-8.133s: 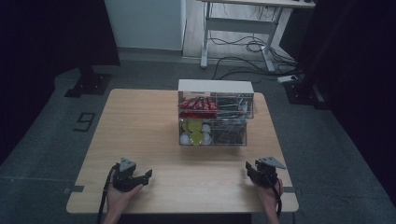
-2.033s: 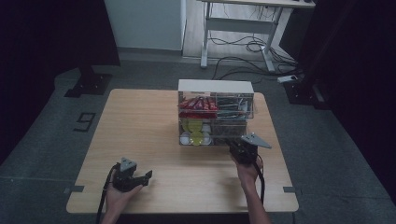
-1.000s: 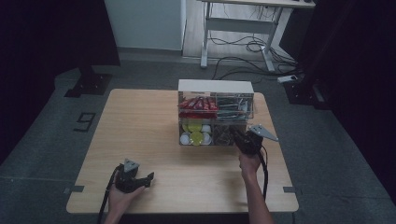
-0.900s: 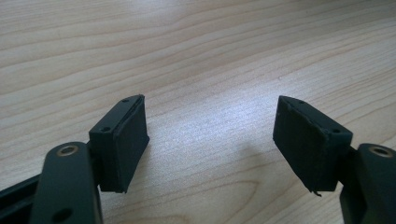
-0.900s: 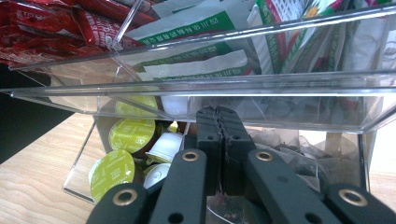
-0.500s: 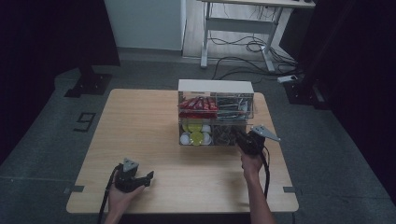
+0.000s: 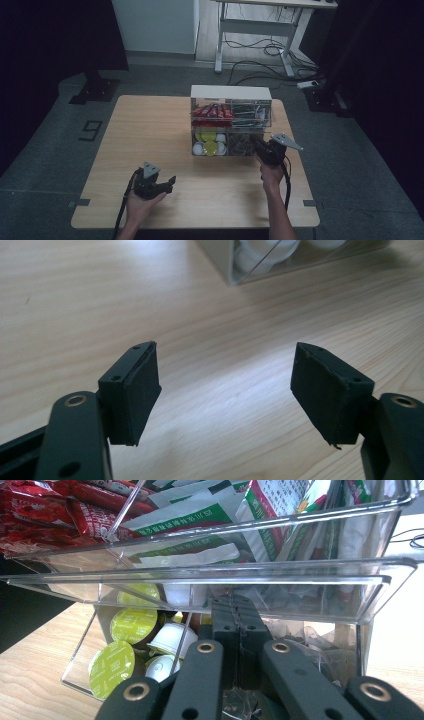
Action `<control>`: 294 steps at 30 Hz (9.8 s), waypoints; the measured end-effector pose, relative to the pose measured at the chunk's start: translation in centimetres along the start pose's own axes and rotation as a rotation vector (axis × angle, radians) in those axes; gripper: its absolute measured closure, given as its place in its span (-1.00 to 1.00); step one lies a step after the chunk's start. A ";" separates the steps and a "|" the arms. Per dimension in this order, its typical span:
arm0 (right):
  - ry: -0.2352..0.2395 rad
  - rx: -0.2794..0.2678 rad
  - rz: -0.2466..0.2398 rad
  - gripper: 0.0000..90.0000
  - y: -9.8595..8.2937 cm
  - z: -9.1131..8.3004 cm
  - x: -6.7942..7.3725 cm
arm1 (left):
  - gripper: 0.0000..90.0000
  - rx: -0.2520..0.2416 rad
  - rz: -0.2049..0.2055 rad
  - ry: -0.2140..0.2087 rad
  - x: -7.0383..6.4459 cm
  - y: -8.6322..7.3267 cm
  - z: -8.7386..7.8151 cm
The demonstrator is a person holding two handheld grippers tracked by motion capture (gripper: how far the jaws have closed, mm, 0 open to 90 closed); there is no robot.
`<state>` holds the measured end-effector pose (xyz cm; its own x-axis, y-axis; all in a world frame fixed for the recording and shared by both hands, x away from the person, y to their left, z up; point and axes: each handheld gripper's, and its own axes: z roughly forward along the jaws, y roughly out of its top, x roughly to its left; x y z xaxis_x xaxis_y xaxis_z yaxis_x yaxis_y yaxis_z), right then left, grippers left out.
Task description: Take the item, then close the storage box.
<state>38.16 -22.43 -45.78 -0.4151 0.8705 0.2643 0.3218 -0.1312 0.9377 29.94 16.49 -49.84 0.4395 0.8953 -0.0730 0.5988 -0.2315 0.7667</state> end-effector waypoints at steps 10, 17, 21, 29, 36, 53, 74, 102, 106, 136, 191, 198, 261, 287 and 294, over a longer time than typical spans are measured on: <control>0.001 -0.001 0.001 0.99 0.0 -0.1 0.0 | -0.38 -0.001 0.045 -0.026 -2.3 2.2 1.2; 0.009 -0.002 0.004 0.99 0.1 0.0 -0.1 | -0.37 -0.005 0.066 -0.029 -3.8 3.7 2.2; 0.012 -0.002 0.007 0.99 0.1 0.0 -0.1 | -0.37 -0.012 0.069 -0.026 -4.6 4.5 2.6; 0.018 -0.007 0.015 0.99 0.2 -0.2 -0.2 | -0.37 0.004 0.099 -0.035 -6.5 5.5 4.0; 0.027 -0.011 0.028 0.99 0.3 -0.3 -0.2 | -0.37 0.006 0.121 -0.031 -7.5 6.5 4.8; 0.030 -0.013 0.028 0.99 0.3 -0.3 0.1 | -0.37 -0.002 0.137 -0.028 -8.7 8.1 5.6; 0.034 -0.011 0.021 0.99 0.2 -0.2 0.2 | -0.37 -0.004 0.127 -0.004 -9.0 9.1 6.9; 0.041 -0.014 0.020 0.99 0.1 -0.2 0.4 | -0.42 -0.040 0.115 0.059 -9.0 9.7 9.1; 0.041 -0.013 0.021 0.99 0.1 -0.2 0.3 | -0.42 -0.046 0.127 0.063 -9.3 9.9 9.3; 0.043 -0.016 0.028 0.99 0.1 -0.3 0.1 | -0.29 -0.047 0.160 0.093 -9.5 10.0 11.4; 0.026 -0.009 0.021 0.99 -0.2 -0.1 0.1 | -0.16 -0.170 0.081 0.015 -6.7 7.8 3.4; 0.026 -0.009 0.020 0.99 -0.2 -0.1 0.1 | -0.16 -0.168 0.058 0.032 -5.6 7.1 2.9; 0.012 0.022 0.010 0.99 -0.9 0.5 0.0 | -0.44 0.034 -0.022 0.119 1.0 -0.7 3.7; -0.004 0.038 -0.008 0.99 -1.3 0.2 0.4 | -0.53 -0.105 -0.113 0.088 2.9 -3.4 -2.3; -0.006 0.054 -0.013 0.99 -1.8 0.1 0.6 | -0.51 -0.099 -0.115 0.073 3.0 -3.6 -2.2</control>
<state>37.43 -21.64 -47.33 -0.4142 0.8750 0.2505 0.3618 -0.0942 0.9275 27.66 20.82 -51.38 0.3197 0.9398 -0.1205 0.5722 -0.0902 0.8151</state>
